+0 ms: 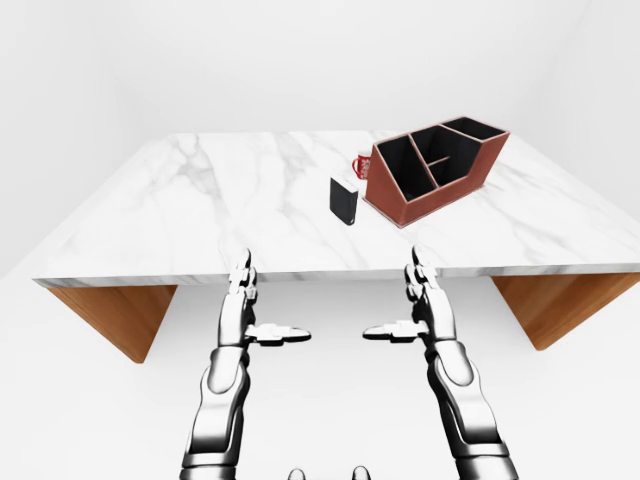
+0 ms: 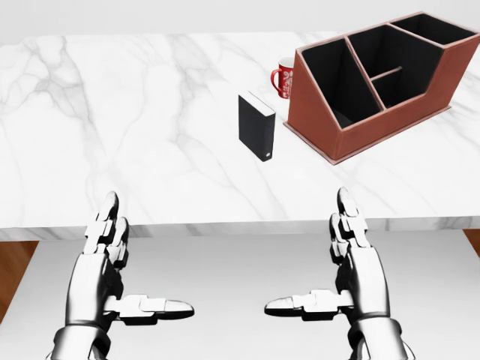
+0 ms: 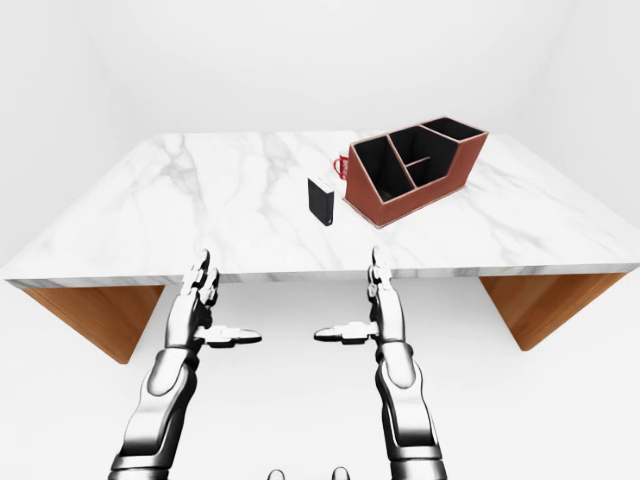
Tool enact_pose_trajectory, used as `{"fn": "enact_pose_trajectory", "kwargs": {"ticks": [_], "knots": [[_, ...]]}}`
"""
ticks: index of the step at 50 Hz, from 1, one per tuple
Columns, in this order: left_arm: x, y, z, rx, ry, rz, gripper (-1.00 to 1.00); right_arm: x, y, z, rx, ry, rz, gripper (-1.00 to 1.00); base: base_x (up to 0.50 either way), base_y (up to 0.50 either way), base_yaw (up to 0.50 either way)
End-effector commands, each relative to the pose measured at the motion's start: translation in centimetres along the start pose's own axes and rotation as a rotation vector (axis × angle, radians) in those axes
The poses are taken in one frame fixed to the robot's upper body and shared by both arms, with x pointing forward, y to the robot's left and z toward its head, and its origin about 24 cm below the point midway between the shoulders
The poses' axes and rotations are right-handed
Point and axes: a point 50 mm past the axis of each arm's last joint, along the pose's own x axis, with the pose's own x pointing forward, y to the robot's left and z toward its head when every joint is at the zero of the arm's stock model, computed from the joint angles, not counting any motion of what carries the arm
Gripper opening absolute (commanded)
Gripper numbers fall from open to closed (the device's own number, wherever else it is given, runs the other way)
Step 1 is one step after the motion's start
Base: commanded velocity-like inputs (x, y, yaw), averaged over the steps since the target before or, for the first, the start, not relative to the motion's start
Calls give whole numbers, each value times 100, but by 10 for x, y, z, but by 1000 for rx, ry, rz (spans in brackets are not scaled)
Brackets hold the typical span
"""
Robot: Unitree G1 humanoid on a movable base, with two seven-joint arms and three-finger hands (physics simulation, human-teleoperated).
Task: Pick up the book and place it in the left compartment of the caddy.
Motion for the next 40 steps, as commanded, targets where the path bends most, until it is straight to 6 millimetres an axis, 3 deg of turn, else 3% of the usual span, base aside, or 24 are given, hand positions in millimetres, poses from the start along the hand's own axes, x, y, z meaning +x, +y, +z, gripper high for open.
{"fn": "enact_pose_trajectory", "kwargs": {"ticks": [1, 12, 16, 24, 29, 40], "knots": [[-6, 3, 11, -25, -59, -70, 100, -7, -5, 4, -19, -10, 42, 100, 0, 0, 0], [5, 12, 15, -7, -43, -85, 100, 1, -7, 33, -40, -86, 25, 100, 0, 0, 0], [22, 16, 28, 4, -46, -104, 100, 12, -8, 62, -45, -204, 15, 100, 0, 0, 0], [48, 18, 69, 36, -180, -131, 100, 22, -7, 98, -26, -342, 55, 100, 0, 0, 0], [64, 21, 88, 48, -228, -122, 100, 34, -8, 103, -42, -347, 52, 100, 0, 0, 0], [74, 20, 101, 63, -254, -127, 100, 44, -5, 117, -14, -389, 71, 100, 0, 0, 0]]}}
